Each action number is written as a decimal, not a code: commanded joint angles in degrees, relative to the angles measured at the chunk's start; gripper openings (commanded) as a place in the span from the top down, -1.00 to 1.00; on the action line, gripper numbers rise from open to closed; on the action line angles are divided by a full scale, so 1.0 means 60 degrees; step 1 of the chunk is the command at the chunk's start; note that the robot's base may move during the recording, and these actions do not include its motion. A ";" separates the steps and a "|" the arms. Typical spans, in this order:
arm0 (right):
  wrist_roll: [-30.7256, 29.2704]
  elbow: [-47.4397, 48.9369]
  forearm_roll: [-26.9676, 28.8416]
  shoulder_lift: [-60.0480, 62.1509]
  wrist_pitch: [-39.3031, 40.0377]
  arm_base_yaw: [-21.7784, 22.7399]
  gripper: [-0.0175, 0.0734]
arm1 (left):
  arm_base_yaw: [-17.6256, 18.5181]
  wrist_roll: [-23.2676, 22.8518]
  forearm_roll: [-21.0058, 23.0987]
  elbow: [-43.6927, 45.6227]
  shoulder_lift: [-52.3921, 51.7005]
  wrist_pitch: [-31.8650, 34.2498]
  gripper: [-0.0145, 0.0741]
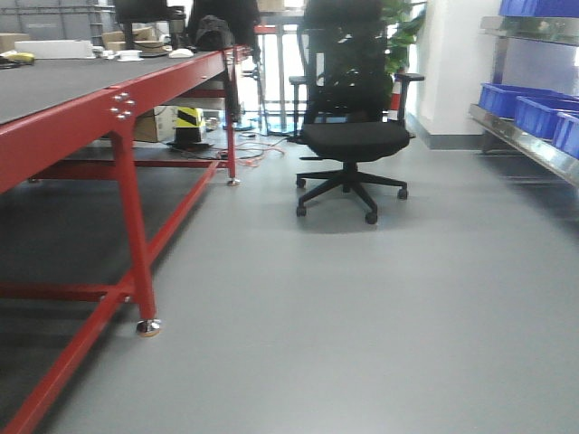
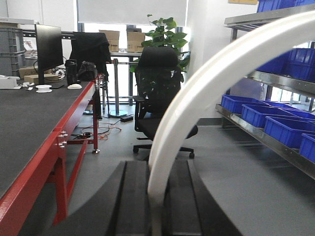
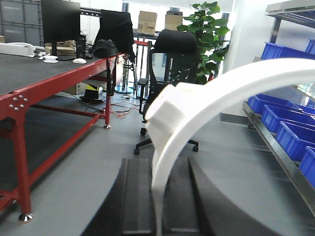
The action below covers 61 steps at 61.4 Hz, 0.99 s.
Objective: Grab PVC pipe and place in blue bin
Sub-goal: 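Drive the base past the office chair toward the blue bin shelf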
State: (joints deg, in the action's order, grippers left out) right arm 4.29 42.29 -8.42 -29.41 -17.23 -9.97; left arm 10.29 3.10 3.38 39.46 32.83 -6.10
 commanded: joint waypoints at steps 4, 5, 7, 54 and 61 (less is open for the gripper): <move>-0.0022 0.0019 -0.0065 0.0048 0.0157 0.0006 0.98 | 0.0045 -0.0047 0.0023 0.0022 -0.0042 0.0261 0.92; -0.0022 0.0019 -0.0065 0.0048 0.0157 0.0006 0.98 | 0.0045 -0.0047 0.0023 0.0022 -0.0042 0.0261 0.92; -0.0022 0.0019 -0.0065 0.0048 0.0157 0.0006 0.98 | 0.0045 -0.0047 0.0023 0.0022 -0.0042 0.0261 0.92; -0.0022 0.0019 -0.0065 0.0048 0.0157 0.0006 0.98 | 0.0045 -0.0047 0.0023 0.0022 -0.0042 0.0261 0.92; -0.0022 0.0019 -0.0065 0.0048 0.0157 0.0006 0.98 | 0.0045 -0.0047 0.0023 0.0022 -0.0042 0.0261 0.92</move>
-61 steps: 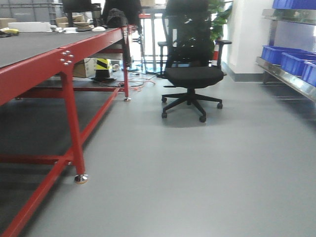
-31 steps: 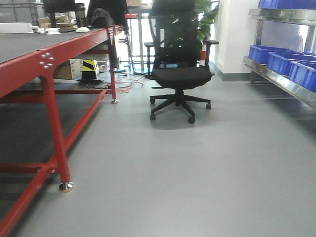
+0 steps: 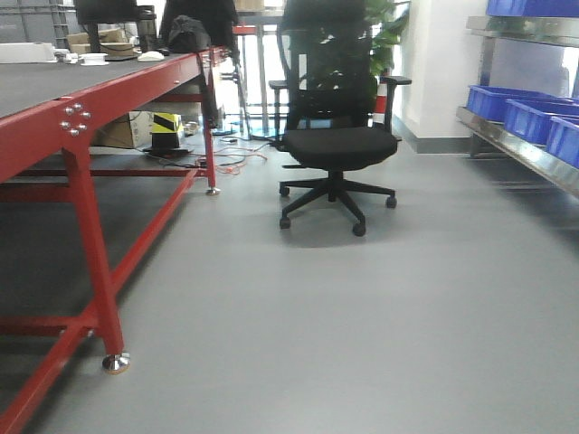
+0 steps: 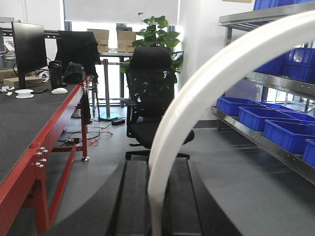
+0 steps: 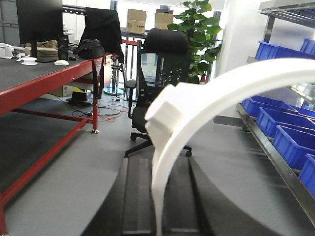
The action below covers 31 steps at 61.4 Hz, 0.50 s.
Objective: Grab PVC pipe and place in blue bin
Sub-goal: 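Drive the base past the office chair toward the blue bin shelf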
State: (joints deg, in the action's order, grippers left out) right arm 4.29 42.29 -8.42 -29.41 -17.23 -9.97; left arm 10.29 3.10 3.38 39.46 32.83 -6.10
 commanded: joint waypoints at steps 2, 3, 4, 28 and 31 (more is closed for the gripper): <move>-0.0022 0.0019 -0.0065 0.0048 0.0157 0.0006 0.98 | 0.0045 -0.0047 0.0023 0.0022 -0.0042 0.0261 0.92; -0.0022 0.0019 -0.0065 0.0048 0.0157 0.0006 0.98 | 0.0045 -0.0047 0.0023 0.0022 -0.0042 0.0261 0.92; -0.0022 0.0019 -0.0065 0.0048 0.0157 0.0006 0.98 | 0.0045 -0.0047 0.0023 0.0022 -0.0042 0.0261 0.92; -0.0022 0.0019 -0.0065 0.0048 0.0157 0.0006 0.98 | 0.0045 -0.0047 0.0023 0.0022 -0.0042 0.0261 0.92; -0.0022 0.0019 -0.0065 0.0048 0.0157 0.0006 0.98 | 0.0045 -0.0047 0.0023 0.0022 -0.0042 0.0261 0.92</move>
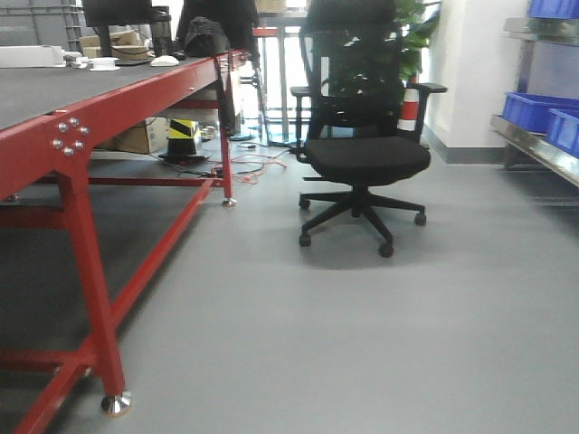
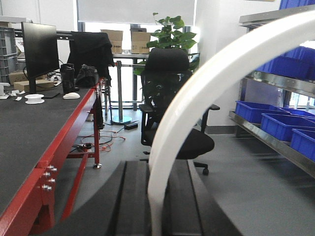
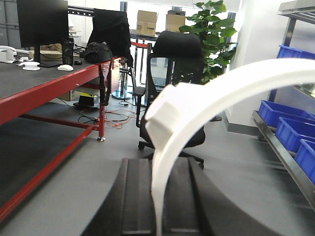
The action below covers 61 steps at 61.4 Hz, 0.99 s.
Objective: Grab PVC pipe and place in blue bin
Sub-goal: 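Drive the base past the office chair toward the blue bin shelf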
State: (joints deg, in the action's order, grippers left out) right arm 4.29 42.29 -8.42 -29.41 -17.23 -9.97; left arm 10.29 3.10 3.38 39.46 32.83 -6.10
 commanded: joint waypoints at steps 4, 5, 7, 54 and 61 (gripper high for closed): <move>-0.0022 0.0019 -0.0065 0.0048 0.0157 0.0006 0.98 | 0.0045 -0.0047 0.0023 0.0022 -0.0042 0.0261 0.92; -0.0022 0.0019 -0.0065 0.0048 0.0157 0.0006 0.98 | 0.0045 -0.0047 0.0023 0.0022 -0.0042 0.0261 0.92; -0.0022 0.0019 -0.0065 0.0048 0.0157 0.0006 0.98 | 0.0045 -0.0047 0.0023 0.0022 -0.0042 0.0261 0.92; -0.0022 0.0019 -0.0065 0.0048 0.0157 0.0006 0.98 | 0.0045 -0.0047 0.0023 0.0022 -0.0042 0.0261 0.92; -0.0022 0.0019 -0.0065 0.0048 0.0157 0.0006 0.98 | 0.0045 -0.0047 0.0023 0.0022 -0.0042 0.0261 0.92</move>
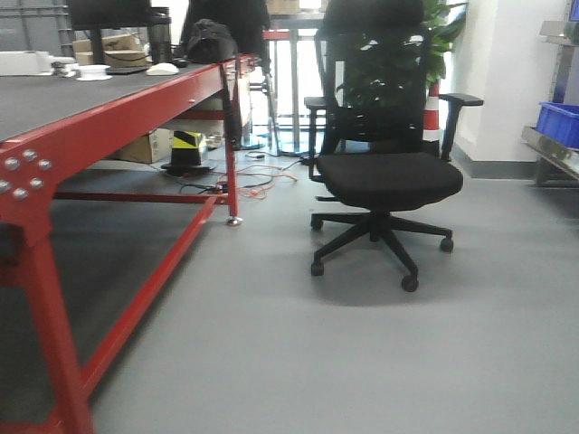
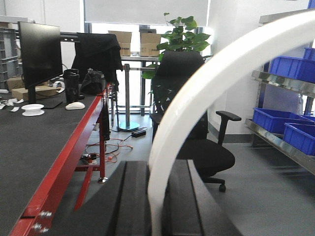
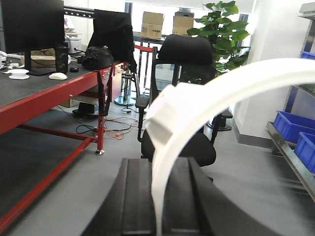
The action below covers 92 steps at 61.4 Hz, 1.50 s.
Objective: Grab PVC pipe and place in blue bin
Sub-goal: 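Drive the base past the office chair toward the blue bin shelf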
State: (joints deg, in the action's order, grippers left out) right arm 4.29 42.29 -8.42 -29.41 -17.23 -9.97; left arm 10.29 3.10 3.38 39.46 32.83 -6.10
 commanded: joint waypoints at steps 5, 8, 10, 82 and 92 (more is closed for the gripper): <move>-0.0022 0.0019 -0.0065 0.0048 0.0157 0.0006 0.98 | 0.0045 -0.0047 0.0023 0.0022 -0.0042 0.0261 0.92; -0.0022 0.0019 -0.0065 0.0048 0.0157 0.0006 0.98 | 0.0045 -0.0047 0.0023 0.0022 -0.0042 0.0261 0.92; -0.0022 0.0019 -0.0065 0.0048 0.0157 0.0006 0.98 | 0.0045 -0.0047 0.0023 0.0022 -0.0042 0.0261 0.92; -0.0022 0.0019 -0.0065 0.0048 0.0157 0.0006 0.98 | 0.0045 -0.0047 0.0023 0.0022 -0.0042 0.0261 0.92; -0.0022 0.0019 -0.0065 0.0048 0.0157 0.0006 0.98 | 0.0045 -0.0047 0.0023 0.0022 -0.0042 0.0261 0.92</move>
State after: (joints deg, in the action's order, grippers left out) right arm 4.29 42.29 -8.42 -29.41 -17.33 -9.97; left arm 10.29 3.10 3.38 39.46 32.83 -6.10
